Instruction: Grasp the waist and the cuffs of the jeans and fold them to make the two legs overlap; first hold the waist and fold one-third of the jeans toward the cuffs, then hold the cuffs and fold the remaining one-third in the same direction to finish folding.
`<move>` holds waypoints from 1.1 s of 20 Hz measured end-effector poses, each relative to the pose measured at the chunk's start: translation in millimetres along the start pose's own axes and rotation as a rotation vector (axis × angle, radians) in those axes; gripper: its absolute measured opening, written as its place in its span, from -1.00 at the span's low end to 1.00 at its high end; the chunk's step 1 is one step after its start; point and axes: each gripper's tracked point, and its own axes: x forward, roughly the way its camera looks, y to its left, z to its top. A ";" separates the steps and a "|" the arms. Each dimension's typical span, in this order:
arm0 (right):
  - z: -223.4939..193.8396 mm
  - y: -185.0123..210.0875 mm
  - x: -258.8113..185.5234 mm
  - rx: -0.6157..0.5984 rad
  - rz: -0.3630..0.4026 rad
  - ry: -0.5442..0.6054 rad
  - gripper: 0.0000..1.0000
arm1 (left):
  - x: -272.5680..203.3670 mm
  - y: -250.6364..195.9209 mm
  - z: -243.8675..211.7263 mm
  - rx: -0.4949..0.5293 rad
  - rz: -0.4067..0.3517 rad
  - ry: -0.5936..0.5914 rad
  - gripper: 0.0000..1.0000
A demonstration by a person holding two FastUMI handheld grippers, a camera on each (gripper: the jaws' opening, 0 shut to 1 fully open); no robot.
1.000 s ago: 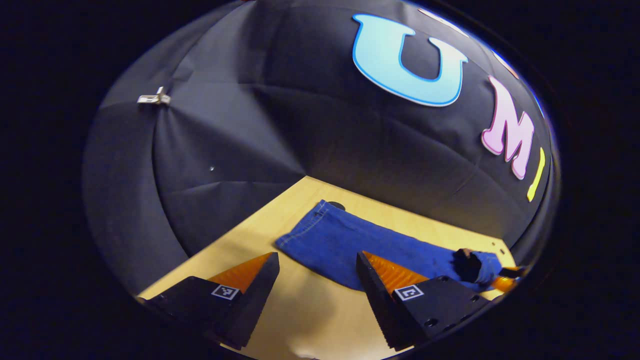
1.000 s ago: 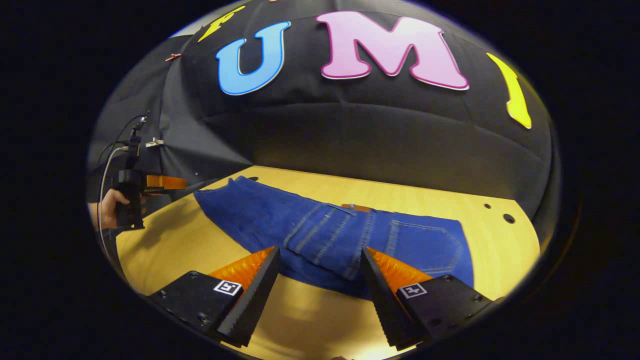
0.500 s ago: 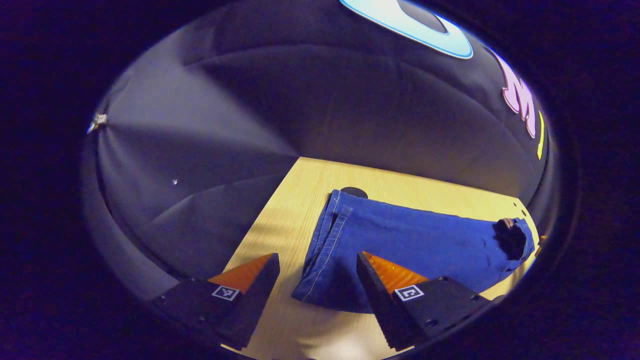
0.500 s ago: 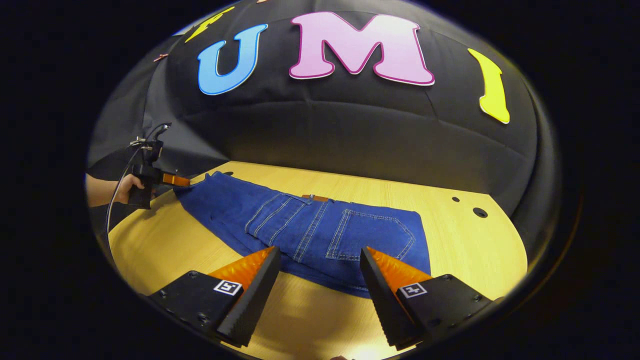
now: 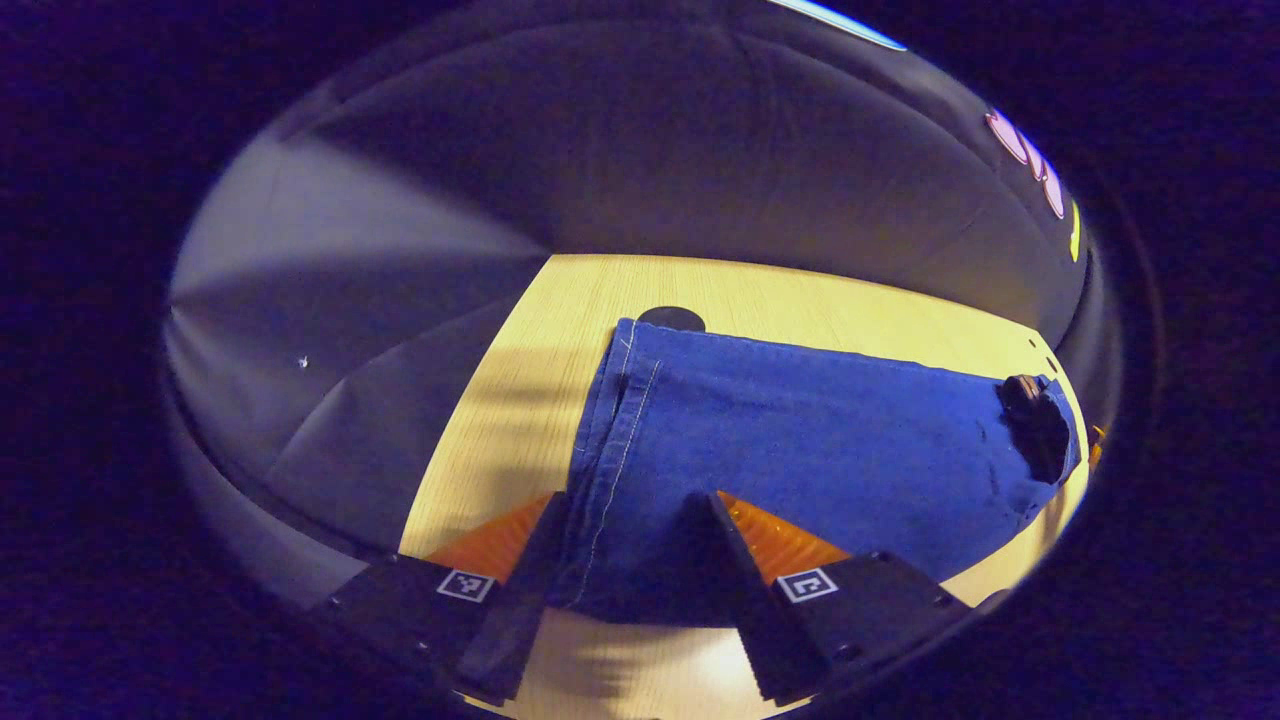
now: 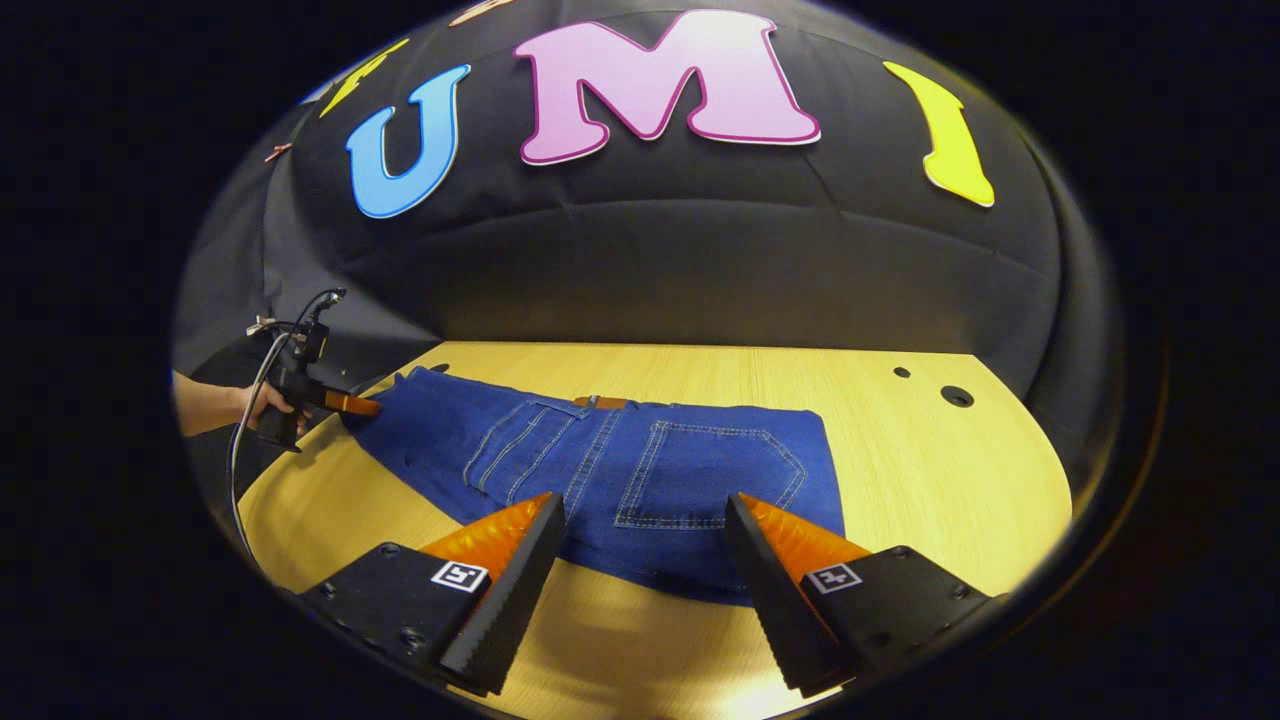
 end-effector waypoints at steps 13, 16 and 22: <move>-0.8 -34.3 -14.0 -0.012 -0.049 0.003 0.98 | -1.6 -22.5 9.1 -0.111 0.061 -0.135 -0.81; 6.8 -59.0 -20.2 -0.007 -0.095 -0.017 0.98 | -13.5 -26.6 22.2 -0.142 0.058 -0.197 -0.88; 10.8 -88.2 -34.8 -0.004 -0.154 -0.018 0.98 | -101.9 -58.7 90.9 -0.180 -0.013 -0.357 -0.88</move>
